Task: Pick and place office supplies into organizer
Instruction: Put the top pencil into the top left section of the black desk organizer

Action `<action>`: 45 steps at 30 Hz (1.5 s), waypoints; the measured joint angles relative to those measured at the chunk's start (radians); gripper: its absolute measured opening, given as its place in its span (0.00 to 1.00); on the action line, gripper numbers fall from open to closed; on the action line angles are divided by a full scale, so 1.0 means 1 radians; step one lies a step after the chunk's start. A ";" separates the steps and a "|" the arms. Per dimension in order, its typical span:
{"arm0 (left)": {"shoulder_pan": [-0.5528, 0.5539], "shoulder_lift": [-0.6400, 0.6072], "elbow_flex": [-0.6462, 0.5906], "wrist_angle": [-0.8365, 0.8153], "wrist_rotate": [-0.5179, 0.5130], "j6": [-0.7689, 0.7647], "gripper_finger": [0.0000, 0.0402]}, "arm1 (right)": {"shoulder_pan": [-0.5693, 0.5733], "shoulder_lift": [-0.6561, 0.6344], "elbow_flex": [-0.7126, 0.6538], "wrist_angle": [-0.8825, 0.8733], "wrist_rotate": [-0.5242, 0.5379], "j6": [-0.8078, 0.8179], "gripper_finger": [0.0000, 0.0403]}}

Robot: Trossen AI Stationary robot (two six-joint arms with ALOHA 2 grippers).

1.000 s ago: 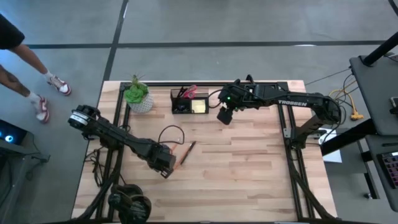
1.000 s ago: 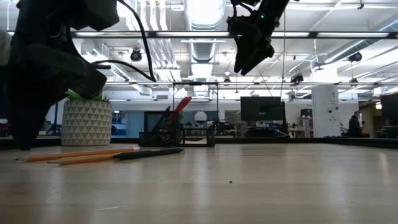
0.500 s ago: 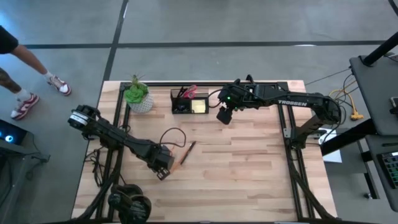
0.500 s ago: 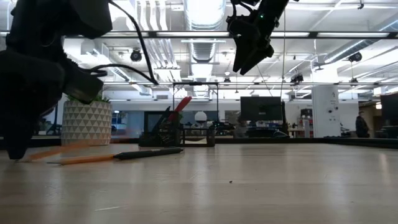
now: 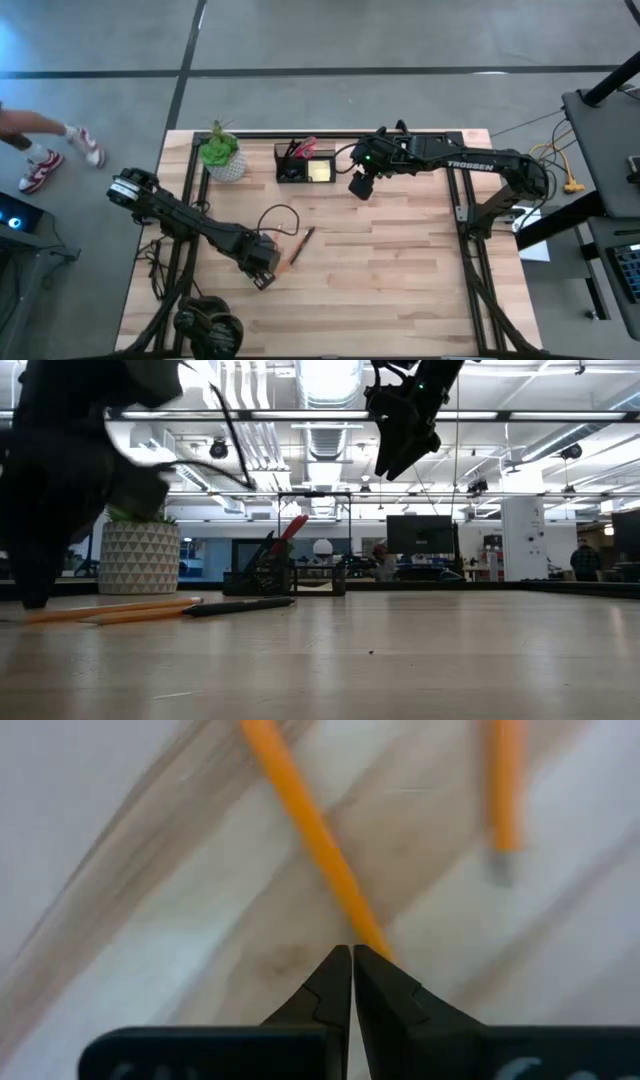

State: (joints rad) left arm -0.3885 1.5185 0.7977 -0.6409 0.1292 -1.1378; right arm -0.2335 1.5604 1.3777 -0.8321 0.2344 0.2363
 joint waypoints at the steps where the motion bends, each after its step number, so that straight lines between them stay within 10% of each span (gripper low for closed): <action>1: 0.000 -0.016 0.008 0.006 0.001 0.000 0.00 | 0.000 0.000 0.000 -0.001 0.000 0.000 0.57; 15: -0.135 -0.047 -0.003 0.059 -0.033 0.461 0.00 | -0.001 0.000 0.000 0.000 0.001 -0.010 0.57; 24: -0.150 -0.030 -0.024 0.058 -0.161 0.472 0.00 | -0.001 0.000 0.000 0.001 0.003 -0.008 0.57; 45: -0.155 -0.060 -0.032 0.084 -0.110 0.438 0.00 | -0.001 0.001 0.000 0.003 0.020 -0.008 0.57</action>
State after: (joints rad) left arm -0.5434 1.4580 0.7659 -0.5573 0.0188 -0.6998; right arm -0.2340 1.5612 1.3777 -0.8288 0.2542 0.2283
